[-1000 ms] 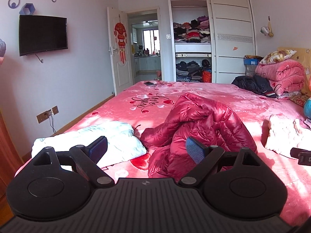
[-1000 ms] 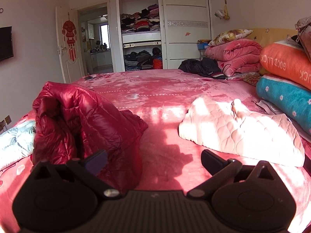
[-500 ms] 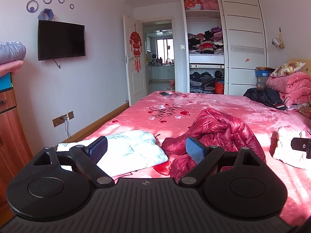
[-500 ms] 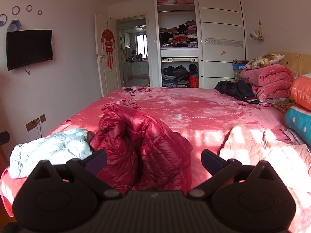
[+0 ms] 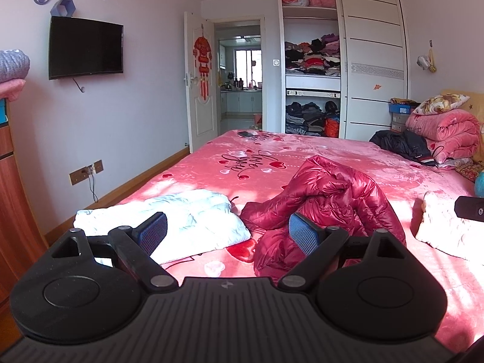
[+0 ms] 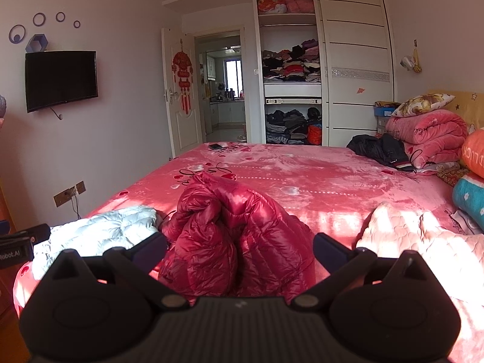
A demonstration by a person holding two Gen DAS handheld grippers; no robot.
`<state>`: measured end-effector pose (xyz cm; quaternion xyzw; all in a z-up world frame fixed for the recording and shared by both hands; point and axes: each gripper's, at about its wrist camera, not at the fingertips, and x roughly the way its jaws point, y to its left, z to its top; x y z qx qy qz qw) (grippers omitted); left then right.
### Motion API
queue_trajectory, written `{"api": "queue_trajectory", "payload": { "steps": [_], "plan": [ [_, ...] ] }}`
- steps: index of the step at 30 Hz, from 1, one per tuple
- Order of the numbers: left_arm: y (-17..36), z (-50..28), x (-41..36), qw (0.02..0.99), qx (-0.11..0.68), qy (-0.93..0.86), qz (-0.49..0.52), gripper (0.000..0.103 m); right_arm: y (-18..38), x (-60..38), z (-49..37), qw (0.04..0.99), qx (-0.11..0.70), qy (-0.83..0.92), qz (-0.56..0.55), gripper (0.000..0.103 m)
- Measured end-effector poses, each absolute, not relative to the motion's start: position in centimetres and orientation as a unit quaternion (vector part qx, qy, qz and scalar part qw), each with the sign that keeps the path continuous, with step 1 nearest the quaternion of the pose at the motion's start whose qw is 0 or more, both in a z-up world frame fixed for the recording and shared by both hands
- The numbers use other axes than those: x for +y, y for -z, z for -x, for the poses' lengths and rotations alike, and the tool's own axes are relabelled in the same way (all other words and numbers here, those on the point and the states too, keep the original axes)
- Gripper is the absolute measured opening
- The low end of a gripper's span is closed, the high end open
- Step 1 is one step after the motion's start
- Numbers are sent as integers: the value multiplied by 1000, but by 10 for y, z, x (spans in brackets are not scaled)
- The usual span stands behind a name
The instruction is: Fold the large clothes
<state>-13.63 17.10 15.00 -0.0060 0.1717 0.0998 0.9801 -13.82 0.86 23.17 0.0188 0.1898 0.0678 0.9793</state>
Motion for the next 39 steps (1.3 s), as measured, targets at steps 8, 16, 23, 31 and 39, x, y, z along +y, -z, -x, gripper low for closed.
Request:
{"api": "queue_trajectory", "payload": {
  "steps": [8,16,23,31,39],
  "plan": [
    [-134,111,159,977,203,-70,4,103,-213,7,127,978,202,-54,-17,102],
    [-120,87,148,973,228,-46,1,103,-193,-2,111,974,222,-37,-28,102],
    [-115,73,141,970,242,-33,-9,103,-178,-11,98,973,227,-27,-38,102],
    [-100,54,131,967,253,-20,-20,103,-149,-30,85,971,232,-7,-61,102],
    [-90,39,122,965,261,-4,-29,103,-122,-51,72,968,235,16,-85,102]
  ]
}}
